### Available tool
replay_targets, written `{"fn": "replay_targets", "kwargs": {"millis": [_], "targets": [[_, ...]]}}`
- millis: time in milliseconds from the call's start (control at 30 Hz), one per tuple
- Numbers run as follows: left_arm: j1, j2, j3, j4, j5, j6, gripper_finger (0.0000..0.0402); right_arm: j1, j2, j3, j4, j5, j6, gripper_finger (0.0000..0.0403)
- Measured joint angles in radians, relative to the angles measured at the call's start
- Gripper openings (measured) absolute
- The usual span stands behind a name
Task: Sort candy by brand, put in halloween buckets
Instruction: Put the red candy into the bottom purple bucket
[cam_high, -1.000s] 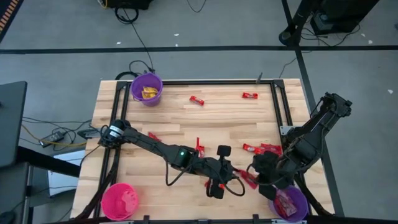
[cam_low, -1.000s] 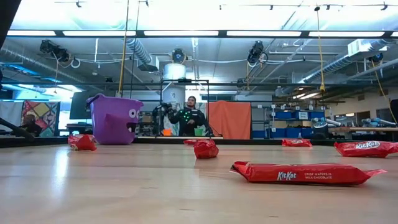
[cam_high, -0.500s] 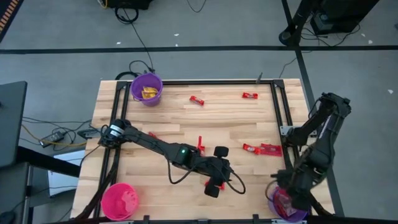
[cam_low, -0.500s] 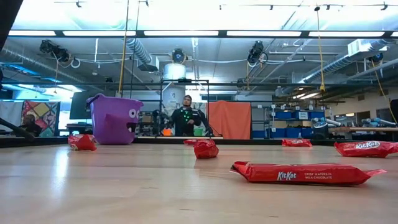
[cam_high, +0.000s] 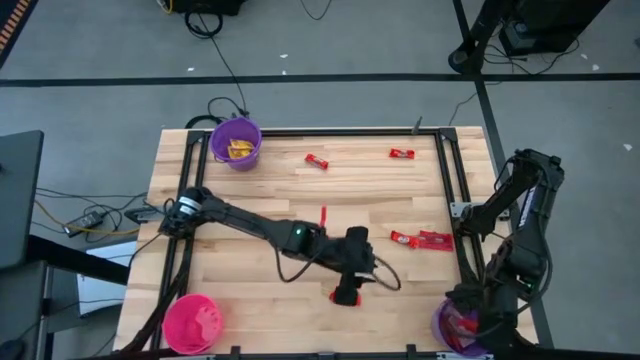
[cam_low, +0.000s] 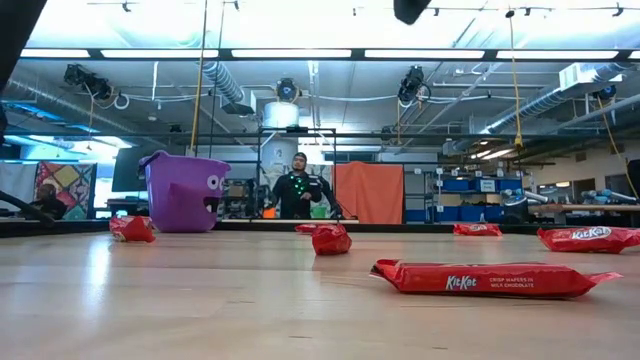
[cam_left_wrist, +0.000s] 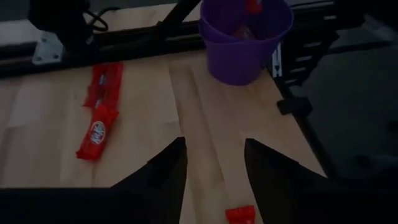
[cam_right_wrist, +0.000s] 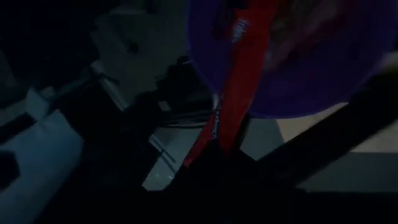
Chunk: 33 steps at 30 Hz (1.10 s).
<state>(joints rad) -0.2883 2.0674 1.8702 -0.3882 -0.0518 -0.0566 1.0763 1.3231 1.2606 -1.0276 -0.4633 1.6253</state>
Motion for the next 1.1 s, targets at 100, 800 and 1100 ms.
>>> {"fn": "replay_targets", "kwargs": {"millis": [100, 800, 1100], "targets": [[0.028, 0.000, 0.000, 0.000, 0.057, -0.021, 0.0159, -0.006, 0.000, 0.000, -0.059, -0.001, 0.022, 0.0064], [0.284, -0.081, -0.009, -0.278, 0.231, 0.076, 0.0156, -0.443, 0.001, 0.000, -0.366, 0.348, -0.408, 0.0172], [0.378, -0.082, -0.027, -0.413, 0.274, 0.159, 0.0156, -0.815, 0.088, 0.000, -0.497, 0.367, -0.889, 0.0172]]}}
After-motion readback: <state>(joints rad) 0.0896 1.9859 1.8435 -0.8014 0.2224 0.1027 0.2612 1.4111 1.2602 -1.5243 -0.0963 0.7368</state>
